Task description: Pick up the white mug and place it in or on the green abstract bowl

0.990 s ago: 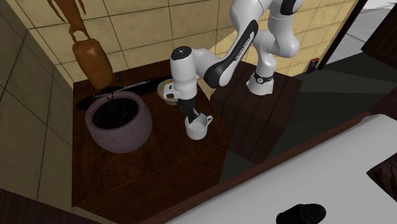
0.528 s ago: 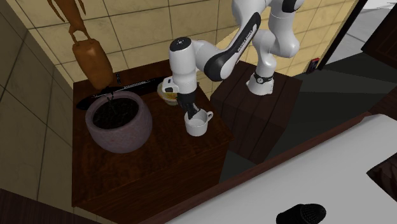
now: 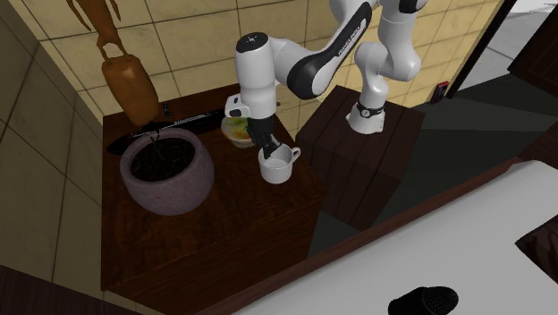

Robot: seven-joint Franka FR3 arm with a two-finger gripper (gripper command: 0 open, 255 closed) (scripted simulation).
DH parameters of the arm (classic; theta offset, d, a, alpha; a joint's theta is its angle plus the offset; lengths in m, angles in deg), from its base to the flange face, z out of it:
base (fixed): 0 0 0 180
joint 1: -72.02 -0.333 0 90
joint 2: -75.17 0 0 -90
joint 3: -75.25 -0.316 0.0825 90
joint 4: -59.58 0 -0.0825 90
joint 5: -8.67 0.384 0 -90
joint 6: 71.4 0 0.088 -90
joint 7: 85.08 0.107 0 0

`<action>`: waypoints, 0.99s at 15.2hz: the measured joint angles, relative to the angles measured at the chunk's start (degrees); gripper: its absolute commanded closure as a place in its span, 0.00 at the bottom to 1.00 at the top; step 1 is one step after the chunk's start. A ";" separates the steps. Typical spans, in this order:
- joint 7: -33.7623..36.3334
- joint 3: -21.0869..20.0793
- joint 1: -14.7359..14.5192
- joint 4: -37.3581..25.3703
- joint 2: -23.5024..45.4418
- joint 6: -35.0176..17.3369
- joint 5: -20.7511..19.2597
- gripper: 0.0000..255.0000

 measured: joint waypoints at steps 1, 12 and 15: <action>0.04 0.04 0.01 -0.29 -0.28 0.55 -0.08 1.00; 0.82 0.24 0.03 -6.57 -1.95 8.45 -0.78 1.00; 1.16 0.24 -0.05 -8.11 -2.57 10.57 -0.98 1.00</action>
